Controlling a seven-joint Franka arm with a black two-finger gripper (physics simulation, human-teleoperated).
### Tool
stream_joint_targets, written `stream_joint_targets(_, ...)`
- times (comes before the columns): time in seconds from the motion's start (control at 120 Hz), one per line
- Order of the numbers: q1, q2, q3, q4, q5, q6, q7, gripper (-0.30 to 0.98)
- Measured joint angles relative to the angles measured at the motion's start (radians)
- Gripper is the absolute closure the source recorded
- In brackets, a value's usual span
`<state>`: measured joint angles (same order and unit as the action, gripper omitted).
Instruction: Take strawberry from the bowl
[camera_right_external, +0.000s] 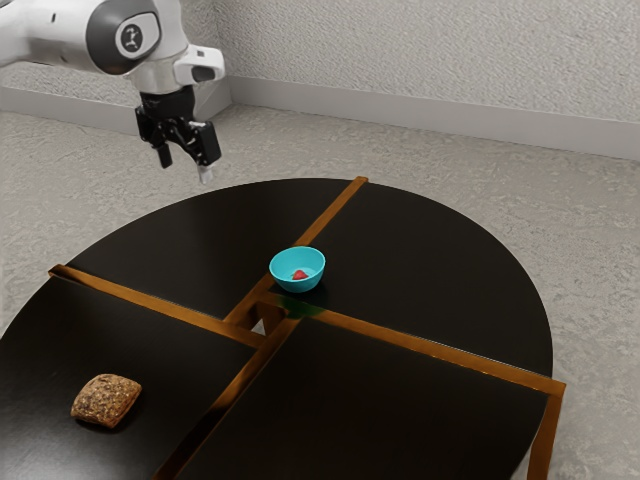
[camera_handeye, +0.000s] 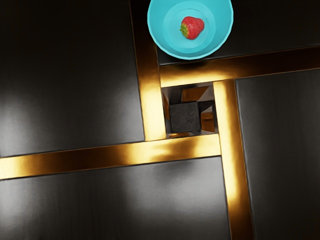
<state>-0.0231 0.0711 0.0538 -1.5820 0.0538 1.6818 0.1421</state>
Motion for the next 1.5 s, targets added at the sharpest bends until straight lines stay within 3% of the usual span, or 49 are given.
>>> stream_joint_targets(0.283,-0.026,0.019,0.001,0.002,0.0,0.001,0.008,0.0)
stream_joint_targets(0.533,-0.035,0.355,-0.038,0.336,0.006,-0.002,0.101,0.0)
stream_joint_targets(0.7,-0.049,0.418,-0.053,0.354,0.067,0.026,0.227,0.0)
stream_joint_targets(1.117,-0.008,0.635,-0.109,0.46,0.065,0.149,0.506,0.0)
stream_joint_targets(1.342,0.018,0.716,-0.118,0.482,0.063,0.193,0.613,0.18)
stream_joint_targets(1.5,0.033,0.773,-0.123,0.516,0.063,0.237,0.69,0.23)
